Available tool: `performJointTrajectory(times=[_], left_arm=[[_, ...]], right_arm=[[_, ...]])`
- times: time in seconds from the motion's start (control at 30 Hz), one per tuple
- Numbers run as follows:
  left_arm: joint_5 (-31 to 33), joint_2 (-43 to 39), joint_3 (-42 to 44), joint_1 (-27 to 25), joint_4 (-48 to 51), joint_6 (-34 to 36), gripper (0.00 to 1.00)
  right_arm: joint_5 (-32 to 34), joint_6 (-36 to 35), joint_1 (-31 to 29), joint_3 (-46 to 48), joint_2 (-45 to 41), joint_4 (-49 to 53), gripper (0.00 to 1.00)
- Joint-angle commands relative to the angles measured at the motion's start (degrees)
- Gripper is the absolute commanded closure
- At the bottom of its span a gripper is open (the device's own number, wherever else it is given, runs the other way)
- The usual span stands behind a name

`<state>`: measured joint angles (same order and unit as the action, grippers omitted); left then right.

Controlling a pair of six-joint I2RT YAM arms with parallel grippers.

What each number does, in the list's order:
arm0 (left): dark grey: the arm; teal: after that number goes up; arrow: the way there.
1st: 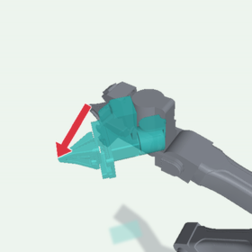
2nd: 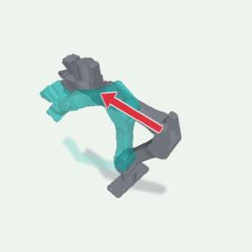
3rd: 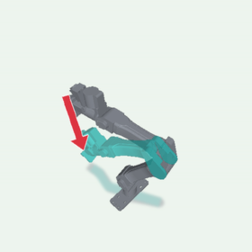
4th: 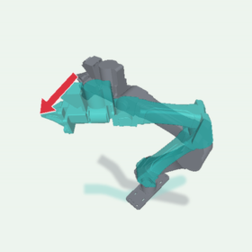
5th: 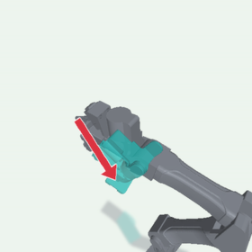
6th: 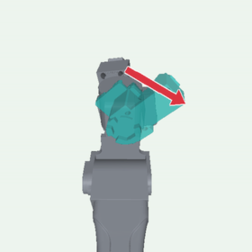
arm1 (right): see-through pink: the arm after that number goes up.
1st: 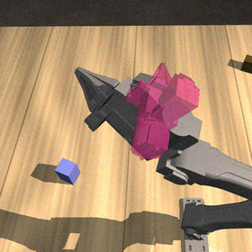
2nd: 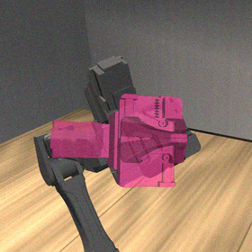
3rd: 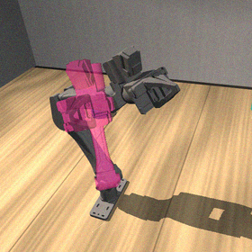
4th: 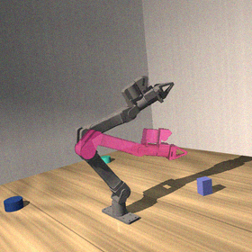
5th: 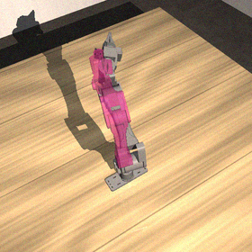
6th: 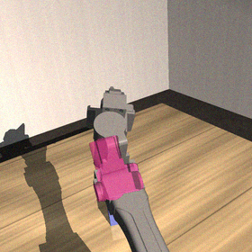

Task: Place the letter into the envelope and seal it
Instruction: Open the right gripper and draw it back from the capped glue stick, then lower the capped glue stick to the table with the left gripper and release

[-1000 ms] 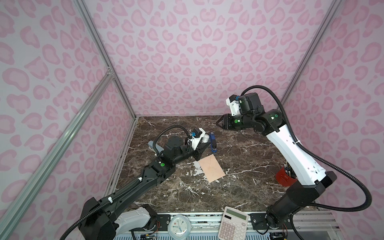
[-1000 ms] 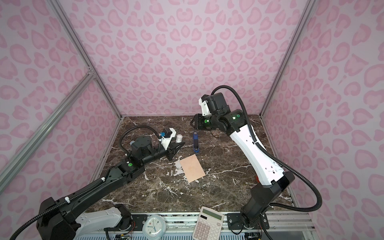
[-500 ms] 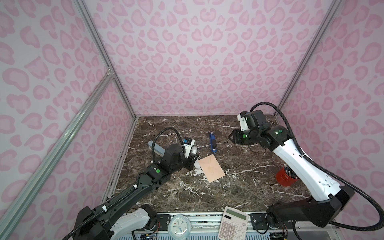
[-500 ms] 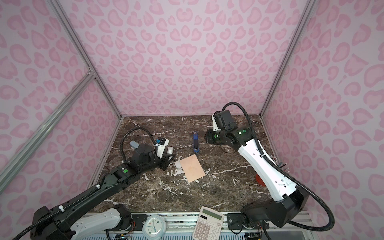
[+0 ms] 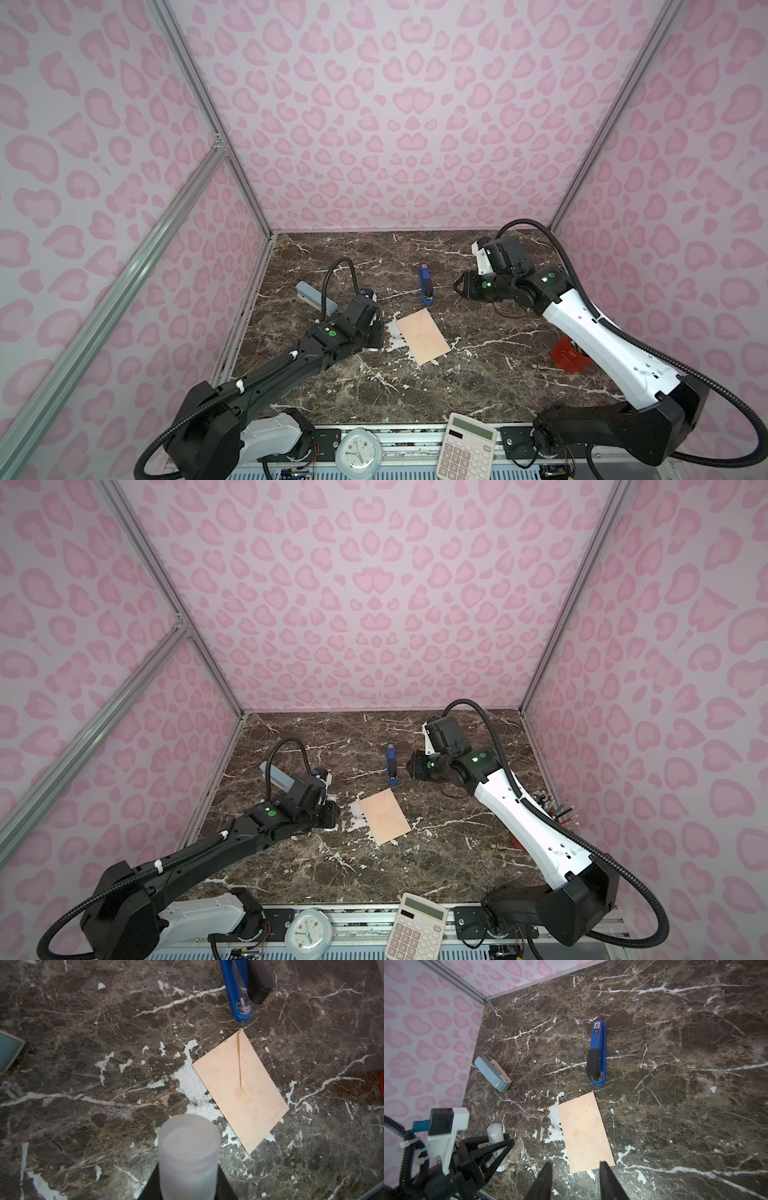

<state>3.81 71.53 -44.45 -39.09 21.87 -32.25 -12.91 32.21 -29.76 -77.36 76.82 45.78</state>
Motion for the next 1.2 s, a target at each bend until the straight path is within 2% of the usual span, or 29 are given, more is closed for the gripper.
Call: performJointTrajectory(times=[0.0,0.3,0.87,1.17], left_arm=[[1.9,3.3,-1.7,0.1,3.6,-5.2,0.96],[1.9,12.8,-4.0,0.8,5.1,-6.4,0.95],[1.0,21.0,-4.3,0.8,3.1,-6.0,0.88],[0.5,22.6,-4.5,0.9,3.2,-5.7,0.83]], right_arm=[[-0.8,1.2,-0.5,0.8,-0.3,-2.5,0.6],[0.9,2.3,-2.3,1.2,-0.4,-2.6,0.6],[1.3,2.2,-2.7,0.7,0.8,-2.3,0.6],[1.4,2.2,-2.6,0.1,1.7,-2.1,0.6]])
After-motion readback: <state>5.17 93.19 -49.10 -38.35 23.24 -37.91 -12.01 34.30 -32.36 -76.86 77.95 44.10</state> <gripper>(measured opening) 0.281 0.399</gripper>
